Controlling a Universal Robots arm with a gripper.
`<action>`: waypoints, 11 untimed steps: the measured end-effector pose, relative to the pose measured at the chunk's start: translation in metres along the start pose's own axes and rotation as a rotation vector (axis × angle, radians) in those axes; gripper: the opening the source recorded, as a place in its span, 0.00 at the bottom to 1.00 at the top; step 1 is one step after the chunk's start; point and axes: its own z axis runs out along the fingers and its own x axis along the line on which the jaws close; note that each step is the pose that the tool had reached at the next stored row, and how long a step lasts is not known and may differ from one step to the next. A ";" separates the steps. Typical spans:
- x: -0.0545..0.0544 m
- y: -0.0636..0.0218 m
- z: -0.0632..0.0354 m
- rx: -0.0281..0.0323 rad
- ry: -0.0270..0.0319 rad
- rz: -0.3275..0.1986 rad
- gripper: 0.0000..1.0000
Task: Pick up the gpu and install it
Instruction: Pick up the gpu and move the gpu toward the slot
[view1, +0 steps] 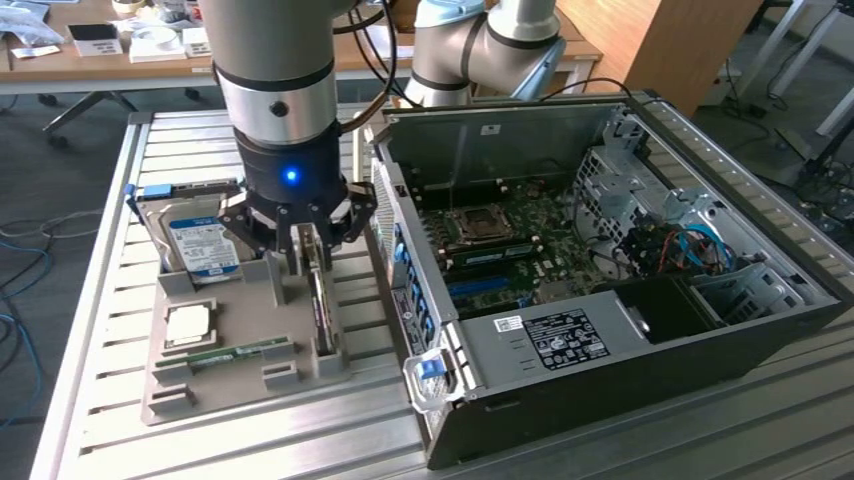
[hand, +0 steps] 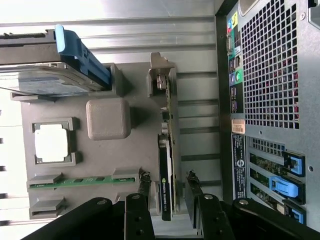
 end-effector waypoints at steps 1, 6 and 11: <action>0.000 0.0000 0.0000 0.0000 0.0000 0.000 0.42; 0.000 0.0000 0.0002 -0.0001 -0.0001 0.000 0.42; 0.000 0.0000 0.0003 -0.0001 -0.0001 0.000 0.42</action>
